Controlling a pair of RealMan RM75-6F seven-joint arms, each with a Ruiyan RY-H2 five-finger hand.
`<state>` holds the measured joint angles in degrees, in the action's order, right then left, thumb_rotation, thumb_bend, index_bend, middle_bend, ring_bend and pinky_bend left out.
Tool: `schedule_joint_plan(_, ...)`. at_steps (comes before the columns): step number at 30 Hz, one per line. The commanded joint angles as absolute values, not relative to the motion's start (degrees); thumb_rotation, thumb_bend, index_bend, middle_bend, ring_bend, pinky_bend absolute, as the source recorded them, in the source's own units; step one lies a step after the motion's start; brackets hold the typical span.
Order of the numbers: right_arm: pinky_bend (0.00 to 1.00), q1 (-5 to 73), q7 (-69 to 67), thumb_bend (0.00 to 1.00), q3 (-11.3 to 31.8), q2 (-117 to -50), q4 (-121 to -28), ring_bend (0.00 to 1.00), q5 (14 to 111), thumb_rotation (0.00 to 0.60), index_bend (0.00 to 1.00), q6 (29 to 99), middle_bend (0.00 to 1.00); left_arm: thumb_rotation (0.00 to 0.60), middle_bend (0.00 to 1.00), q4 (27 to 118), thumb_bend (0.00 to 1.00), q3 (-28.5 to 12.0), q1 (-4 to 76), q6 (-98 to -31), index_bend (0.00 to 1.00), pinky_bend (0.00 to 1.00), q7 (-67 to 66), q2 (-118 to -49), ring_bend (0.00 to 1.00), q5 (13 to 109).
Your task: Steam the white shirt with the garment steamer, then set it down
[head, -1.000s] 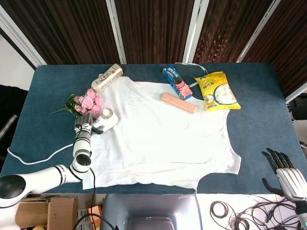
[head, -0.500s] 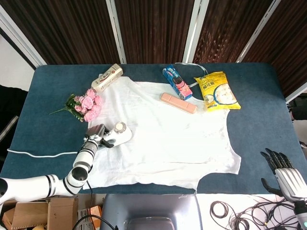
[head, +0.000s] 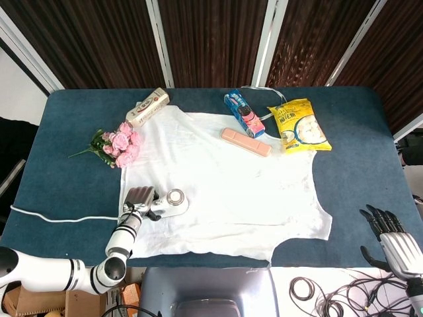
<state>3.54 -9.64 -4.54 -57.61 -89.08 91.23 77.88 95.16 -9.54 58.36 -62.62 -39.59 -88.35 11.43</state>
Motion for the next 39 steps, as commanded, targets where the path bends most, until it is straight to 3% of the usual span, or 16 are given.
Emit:
schedule_joint_plan(1, 0.00, 3.48, -10.00, 0.36, -4.58, -57.50, -89.00, 0.00, 91.36, 0.600, 0.00, 78.08, 0.00, 0.600, 0.80, 90.21, 0.51, -10.71, 59.09, -62.92, 0.93, 0.76, -41.00, -90.52, 0.85, 8.83)
schedule_joint_plan(17, 0.00, 3.22, -10.77, 0.36, -4.48, -57.35, -88.62, 0.00, 91.18, 0.600, 0.00, 78.57, 0.00, 0.600, 0.80, 69.89, 0.51, -18.02, 58.44, -52.87, 0.93, 0.76, -41.69, -91.68, 0.85, -2.12)
schedule_joint_plan(30, 0.00, 3.44, -9.95, 0.36, -4.48, -57.55, -88.94, 0.00, 91.09, 0.600, 0.00, 78.08, 0.00, 0.600, 0.80, 80.59, 0.51, -17.31, 56.98, -53.02, 0.93, 0.76, -40.62, -89.51, 0.85, 2.90)
schedule_joint_plan(35, 0.00, 3.30, -10.36, 0.36, -4.64, -57.41, -88.76, 0.00, 91.41, 0.600, 0.00, 78.35, 0.00, 0.600, 0.80, 92.75, 0.51, -14.73, 56.03, -57.45, 0.93, 0.76, -40.37, -88.08, 0.85, 9.43)
schedule_joint_plan(39, 0.00, 3.26, -10.40, 0.36, -4.71, -57.43, -88.72, 0.00, 91.59, 0.600, 0.00, 78.48, 0.00, 0.600, 0.80, 96.73, 0.51, -13.71, 55.48, -59.46, 0.93, 0.76, -39.85, -87.20, 0.85, 11.78)
